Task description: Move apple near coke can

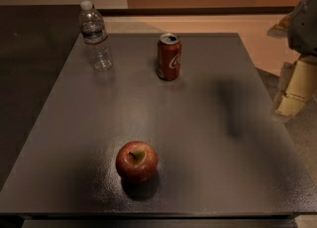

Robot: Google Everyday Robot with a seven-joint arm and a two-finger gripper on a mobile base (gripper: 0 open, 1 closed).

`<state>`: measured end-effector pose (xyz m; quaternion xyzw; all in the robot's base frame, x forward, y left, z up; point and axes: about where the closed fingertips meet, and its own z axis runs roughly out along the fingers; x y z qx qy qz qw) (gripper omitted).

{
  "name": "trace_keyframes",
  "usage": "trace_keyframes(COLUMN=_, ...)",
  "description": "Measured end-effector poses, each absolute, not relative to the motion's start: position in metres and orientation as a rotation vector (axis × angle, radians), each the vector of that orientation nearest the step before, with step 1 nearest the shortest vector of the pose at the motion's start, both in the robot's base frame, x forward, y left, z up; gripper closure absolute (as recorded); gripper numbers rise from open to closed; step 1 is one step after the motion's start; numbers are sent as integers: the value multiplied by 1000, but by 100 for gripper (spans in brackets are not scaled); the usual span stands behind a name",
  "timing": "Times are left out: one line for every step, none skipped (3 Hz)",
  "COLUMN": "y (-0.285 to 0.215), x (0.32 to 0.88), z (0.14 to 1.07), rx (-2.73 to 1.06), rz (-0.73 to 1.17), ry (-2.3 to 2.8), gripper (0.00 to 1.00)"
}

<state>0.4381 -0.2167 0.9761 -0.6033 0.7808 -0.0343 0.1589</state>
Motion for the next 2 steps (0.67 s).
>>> trace_keyframes(y=-217, x=438, z=976, rx=-1725, rz=-98, ry=2232, gripper=0)
trace_keyframes(y=-202, x=429, z=970, rx=-1747, rz=-43, ry=2184, gripper=0)
